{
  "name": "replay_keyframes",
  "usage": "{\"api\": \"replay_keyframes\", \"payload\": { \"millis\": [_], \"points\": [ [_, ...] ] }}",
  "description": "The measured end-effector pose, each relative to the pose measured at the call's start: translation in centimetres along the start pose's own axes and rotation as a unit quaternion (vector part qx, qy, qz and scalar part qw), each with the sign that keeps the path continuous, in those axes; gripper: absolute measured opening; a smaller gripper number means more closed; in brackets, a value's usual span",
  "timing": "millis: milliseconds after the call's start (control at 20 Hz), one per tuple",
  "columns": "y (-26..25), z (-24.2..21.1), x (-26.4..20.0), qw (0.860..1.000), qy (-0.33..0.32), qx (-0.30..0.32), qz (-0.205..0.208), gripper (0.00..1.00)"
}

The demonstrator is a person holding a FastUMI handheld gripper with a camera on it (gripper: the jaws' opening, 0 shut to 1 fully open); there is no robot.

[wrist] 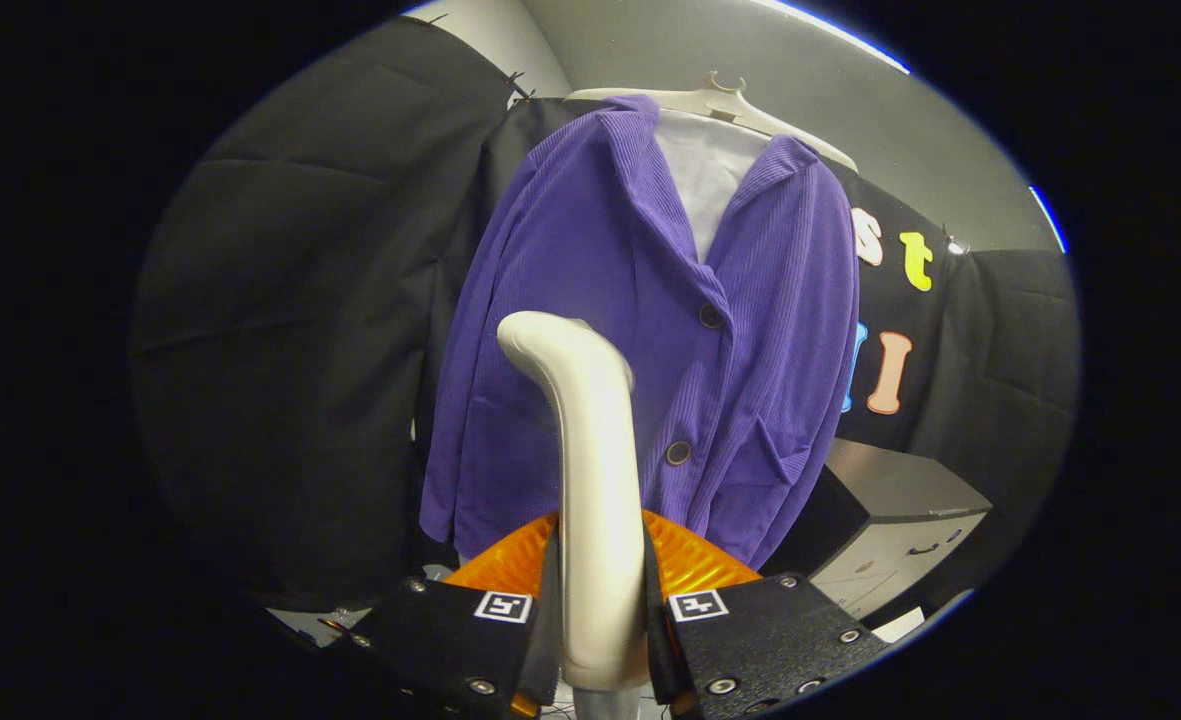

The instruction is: Iron the clothes twice with a garment steamer, once on the left side and once on the right side.

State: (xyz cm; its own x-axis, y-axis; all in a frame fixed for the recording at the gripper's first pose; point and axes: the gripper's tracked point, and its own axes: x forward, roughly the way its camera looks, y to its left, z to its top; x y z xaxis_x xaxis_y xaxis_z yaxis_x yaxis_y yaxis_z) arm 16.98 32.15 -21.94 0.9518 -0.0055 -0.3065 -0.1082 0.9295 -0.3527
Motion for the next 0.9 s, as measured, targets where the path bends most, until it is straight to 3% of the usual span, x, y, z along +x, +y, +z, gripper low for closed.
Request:
{"api": "replay_keyframes", "payload": {
  "millis": [400,900],
  "points": [
    [1.9,-5.9,0.3,0.999,0.033,-0.029,0.005,0.35],
    [2.2,-16.3,-1.2,0.988,0.145,-0.031,0.035,0.36]
  ]
}}
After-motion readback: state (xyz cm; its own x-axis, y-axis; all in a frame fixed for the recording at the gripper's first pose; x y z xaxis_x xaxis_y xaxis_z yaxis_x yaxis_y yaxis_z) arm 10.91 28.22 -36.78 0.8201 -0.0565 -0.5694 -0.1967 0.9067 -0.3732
